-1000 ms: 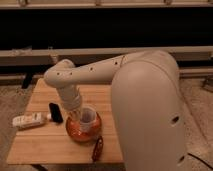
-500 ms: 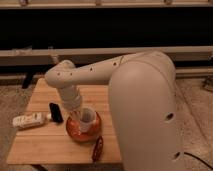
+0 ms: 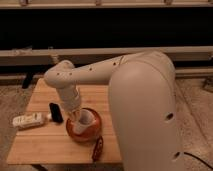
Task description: Place the ceramic cup in the ceramic bowl
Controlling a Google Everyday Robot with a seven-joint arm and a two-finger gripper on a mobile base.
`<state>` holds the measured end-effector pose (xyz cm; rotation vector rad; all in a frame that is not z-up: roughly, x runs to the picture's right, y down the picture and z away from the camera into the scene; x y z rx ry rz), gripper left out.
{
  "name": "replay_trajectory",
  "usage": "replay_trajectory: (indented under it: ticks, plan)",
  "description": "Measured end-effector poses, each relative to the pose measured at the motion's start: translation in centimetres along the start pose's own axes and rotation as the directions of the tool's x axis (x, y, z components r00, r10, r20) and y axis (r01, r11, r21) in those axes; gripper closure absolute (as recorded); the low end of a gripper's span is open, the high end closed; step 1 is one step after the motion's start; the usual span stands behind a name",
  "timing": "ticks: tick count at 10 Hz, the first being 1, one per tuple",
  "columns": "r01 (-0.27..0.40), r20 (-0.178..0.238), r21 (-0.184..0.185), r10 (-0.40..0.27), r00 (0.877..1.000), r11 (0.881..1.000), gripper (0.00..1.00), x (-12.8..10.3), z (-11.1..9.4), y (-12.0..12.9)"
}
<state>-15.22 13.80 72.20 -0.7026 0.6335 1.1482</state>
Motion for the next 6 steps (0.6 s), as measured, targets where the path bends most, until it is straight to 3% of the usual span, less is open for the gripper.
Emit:
replay_trajectory:
  ticks: [6]
  plan:
    - [0.001,-0.003,-0.014,-0.001,1.0,1.0,0.01,-0.23,0.05,0.16]
